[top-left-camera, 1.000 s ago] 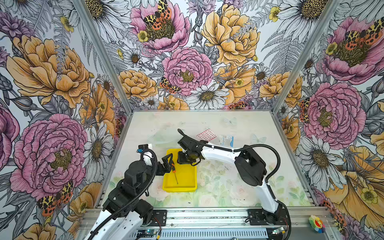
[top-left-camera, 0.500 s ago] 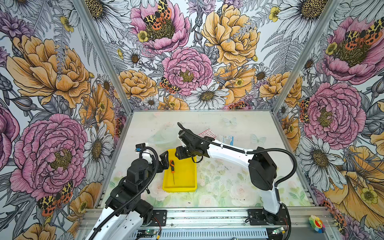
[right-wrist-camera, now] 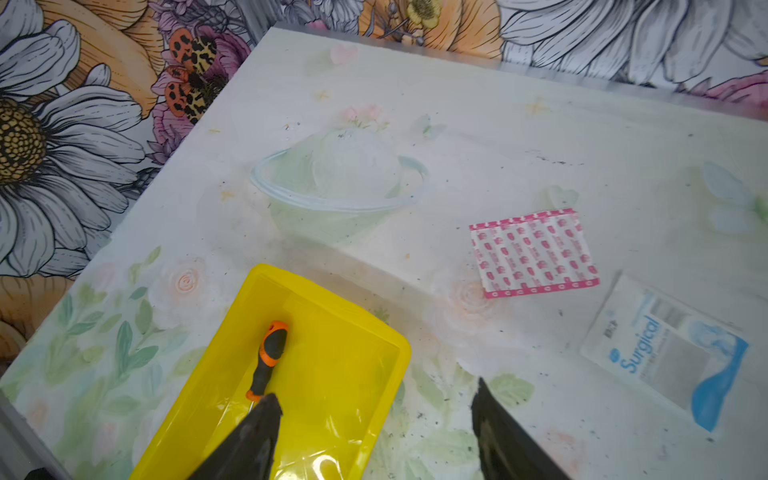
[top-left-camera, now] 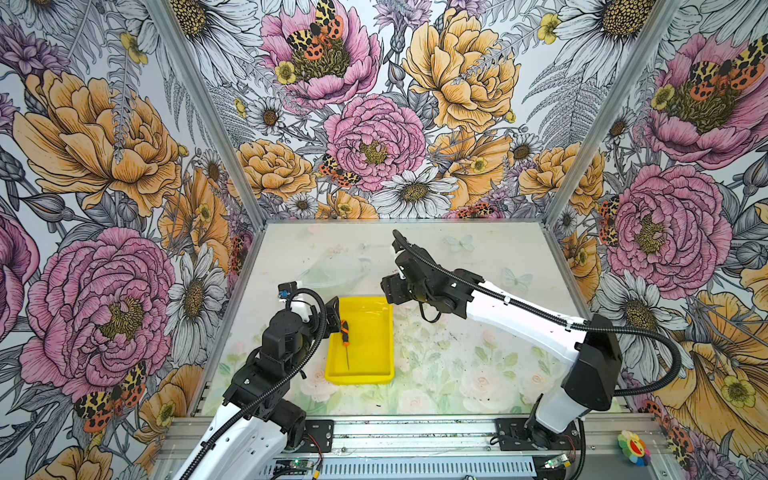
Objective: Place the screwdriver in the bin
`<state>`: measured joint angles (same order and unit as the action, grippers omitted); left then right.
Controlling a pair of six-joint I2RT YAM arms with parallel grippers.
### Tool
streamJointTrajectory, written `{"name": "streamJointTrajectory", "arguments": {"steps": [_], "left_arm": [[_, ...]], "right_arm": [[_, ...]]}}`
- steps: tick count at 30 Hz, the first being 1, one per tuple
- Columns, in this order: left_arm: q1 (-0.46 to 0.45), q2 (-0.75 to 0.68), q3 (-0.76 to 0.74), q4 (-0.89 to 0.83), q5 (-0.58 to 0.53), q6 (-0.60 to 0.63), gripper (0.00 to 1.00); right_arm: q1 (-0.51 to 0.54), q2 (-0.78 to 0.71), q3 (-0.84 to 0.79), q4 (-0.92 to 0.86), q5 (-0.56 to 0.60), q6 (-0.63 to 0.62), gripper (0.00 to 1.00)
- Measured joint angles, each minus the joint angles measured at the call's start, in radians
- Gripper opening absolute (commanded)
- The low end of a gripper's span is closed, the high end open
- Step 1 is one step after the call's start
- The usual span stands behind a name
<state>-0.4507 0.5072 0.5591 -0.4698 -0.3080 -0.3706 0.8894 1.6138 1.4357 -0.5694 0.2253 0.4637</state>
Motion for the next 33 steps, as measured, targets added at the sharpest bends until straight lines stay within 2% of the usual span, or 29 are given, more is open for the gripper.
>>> {"name": "streamJointTrajectory", "arguments": {"steps": [2,3,4,9,14,18,24,29,33], "left_arm": [[0.020,0.016,-0.007,0.000,-0.015,-0.002,0.99],[0.034,0.026,-0.007,0.001,-0.020,-0.002,0.99],[0.047,0.034,-0.007,0.004,-0.023,-0.001,0.99],[0.161,0.092,-0.013,0.033,-0.024,0.003,0.99],[0.270,0.165,-0.047,0.116,-0.023,0.012,0.99],[0.293,0.201,-0.113,0.236,-0.024,0.085,0.99],[0.307,0.237,-0.175,0.405,-0.023,0.232,0.99],[0.325,0.269,-0.221,0.513,0.006,0.354,0.99],[0.360,0.300,-0.250,0.541,0.018,0.375,0.99]], "right_arm": [[-0.007,-0.053,-0.039,-0.001,0.060,-0.027,0.79],[-0.013,-0.085,-0.061,0.000,0.092,-0.040,0.97],[-0.018,-0.114,-0.082,0.000,0.119,-0.044,0.99],[-0.090,-0.257,-0.215,0.005,0.274,-0.054,0.99],[-0.280,-0.354,-0.333,0.001,0.376,-0.029,1.00],[-0.437,-0.404,-0.394,0.005,0.413,-0.008,1.00],[-0.583,-0.464,-0.502,0.032,0.418,0.023,1.00],[-0.649,-0.576,-0.684,0.130,0.445,0.039,0.99],[-0.673,-0.666,-0.843,0.261,0.431,-0.021,0.99]]}}
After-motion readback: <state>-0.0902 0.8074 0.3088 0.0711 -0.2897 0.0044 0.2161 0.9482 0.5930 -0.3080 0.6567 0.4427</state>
